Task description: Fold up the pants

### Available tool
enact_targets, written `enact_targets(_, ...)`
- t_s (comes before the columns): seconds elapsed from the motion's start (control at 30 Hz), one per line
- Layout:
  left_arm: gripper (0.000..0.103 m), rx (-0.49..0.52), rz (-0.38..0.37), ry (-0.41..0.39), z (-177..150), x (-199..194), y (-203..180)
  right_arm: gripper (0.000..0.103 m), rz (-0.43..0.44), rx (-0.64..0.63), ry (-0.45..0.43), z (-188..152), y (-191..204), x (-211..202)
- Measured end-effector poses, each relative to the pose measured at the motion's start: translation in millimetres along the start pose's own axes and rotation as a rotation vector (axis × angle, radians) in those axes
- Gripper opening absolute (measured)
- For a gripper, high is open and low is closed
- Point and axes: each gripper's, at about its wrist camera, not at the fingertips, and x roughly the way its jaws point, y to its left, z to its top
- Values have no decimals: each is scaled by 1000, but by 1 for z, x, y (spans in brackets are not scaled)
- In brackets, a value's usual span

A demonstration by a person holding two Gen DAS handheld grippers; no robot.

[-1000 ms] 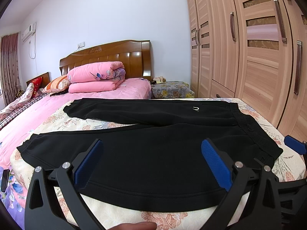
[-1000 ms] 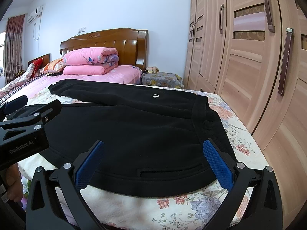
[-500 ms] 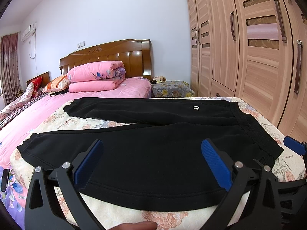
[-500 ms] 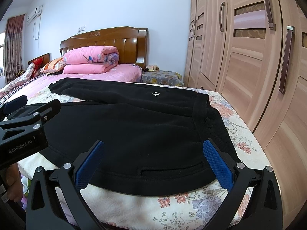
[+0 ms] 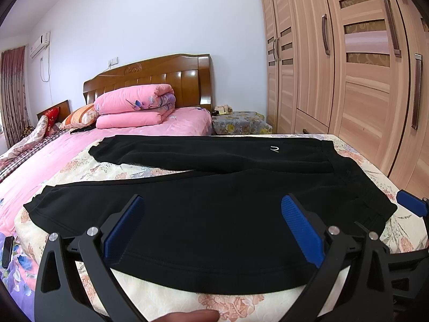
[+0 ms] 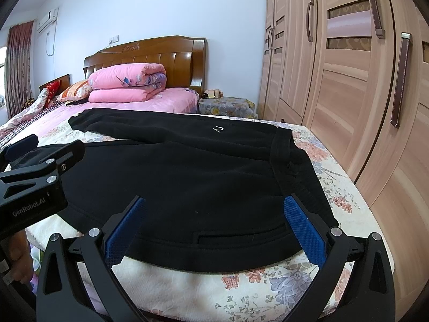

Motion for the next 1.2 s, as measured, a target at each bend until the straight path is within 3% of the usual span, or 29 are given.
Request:
enact_targets(0.27, 102, 1, -3, 27, -7, 6, 4, 99, 5, -8, 32, -1, -2, 9)
enact_targets(0.4, 102, 49, -11, 89, -7, 25, 4, 99, 15, -82, 58, 7, -4, 27)
enact_targets(0.5, 102, 126, -45, 155, 6, 50, 4, 99, 76, -169, 124, 33, -15, 63)
enact_targets(0.63, 102, 339, -62, 293, 31, 108, 1, 99, 154, -206, 197, 85, -45, 134)
enact_targets(0.8, 102, 482, 4, 463, 55, 189, 15, 99, 273, -196, 295, 144, -78, 240)
enact_targets(0.9, 102, 435, -27, 601, 73, 246, 38, 99, 317, -212, 331, 169, -86, 297)
enact_targets(1.0, 102, 267, -199, 739, 90, 291, 60, 99, 341, -223, 378, 186, -98, 347)
enact_targets(1.2, 102, -64, -362, 651, 143, 356, 105, 99, 446, -248, 494, 201, -114, 429)
